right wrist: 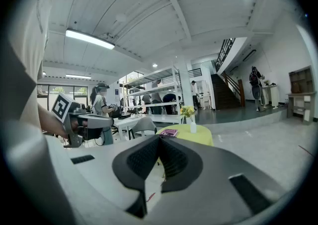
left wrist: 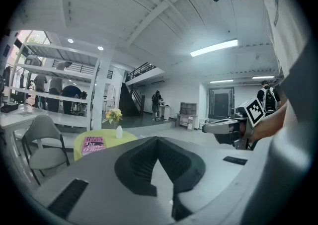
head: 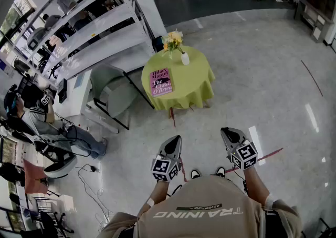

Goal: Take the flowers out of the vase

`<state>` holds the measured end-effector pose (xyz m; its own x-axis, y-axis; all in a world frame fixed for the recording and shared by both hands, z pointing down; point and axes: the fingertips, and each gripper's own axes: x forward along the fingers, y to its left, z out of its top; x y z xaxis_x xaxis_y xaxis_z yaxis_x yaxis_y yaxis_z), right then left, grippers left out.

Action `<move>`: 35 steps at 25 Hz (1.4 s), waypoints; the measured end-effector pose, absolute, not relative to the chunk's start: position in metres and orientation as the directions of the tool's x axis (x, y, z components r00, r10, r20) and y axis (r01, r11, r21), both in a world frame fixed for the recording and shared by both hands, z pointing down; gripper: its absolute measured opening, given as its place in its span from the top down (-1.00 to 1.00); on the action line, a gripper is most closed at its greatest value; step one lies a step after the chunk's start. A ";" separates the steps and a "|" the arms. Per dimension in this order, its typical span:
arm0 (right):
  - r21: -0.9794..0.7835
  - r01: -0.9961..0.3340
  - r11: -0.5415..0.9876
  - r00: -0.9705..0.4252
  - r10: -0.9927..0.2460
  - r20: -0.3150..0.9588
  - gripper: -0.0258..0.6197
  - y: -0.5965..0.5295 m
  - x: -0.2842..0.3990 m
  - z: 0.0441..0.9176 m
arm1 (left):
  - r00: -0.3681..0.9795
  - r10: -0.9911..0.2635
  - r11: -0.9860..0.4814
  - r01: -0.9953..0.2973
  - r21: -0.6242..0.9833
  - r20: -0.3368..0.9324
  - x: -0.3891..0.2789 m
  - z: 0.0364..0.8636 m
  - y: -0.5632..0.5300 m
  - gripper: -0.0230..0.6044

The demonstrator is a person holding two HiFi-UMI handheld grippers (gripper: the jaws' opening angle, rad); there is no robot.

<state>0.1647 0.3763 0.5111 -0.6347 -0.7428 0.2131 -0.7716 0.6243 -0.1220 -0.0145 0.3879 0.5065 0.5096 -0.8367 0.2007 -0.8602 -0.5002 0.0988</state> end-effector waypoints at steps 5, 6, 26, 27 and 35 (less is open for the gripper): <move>-0.083 -0.780 0.620 -0.623 -0.758 0.191 0.92 0.378 0.171 0.507 | 0.481 -0.856 -0.463 -0.876 0.132 0.191 -0.017 0.517 0.396 0.92; -0.078 -0.780 0.621 -0.623 -0.758 0.192 0.92 0.378 0.171 0.507 | 0.477 -0.859 -0.458 -0.879 0.135 0.187 -0.019 0.519 0.397 0.92; -0.136 -0.861 0.491 -0.509 -0.833 0.217 0.91 0.319 0.128 0.521 | 0.505 -0.847 -0.479 -0.861 0.172 0.167 -0.095 0.519 0.331 0.92; -0.142 -0.860 0.490 -0.510 -0.832 0.220 0.91 0.317 0.124 0.525 | 0.508 -0.845 -0.482 -0.859 0.174 0.166 -0.097 0.521 0.327 0.92; -0.174 -0.848 0.501 -0.530 -0.801 0.279 0.91 0.297 0.083 0.545 | 0.521 -0.827 -0.481 -0.851 0.211 0.214 -0.125 0.546 0.306 0.92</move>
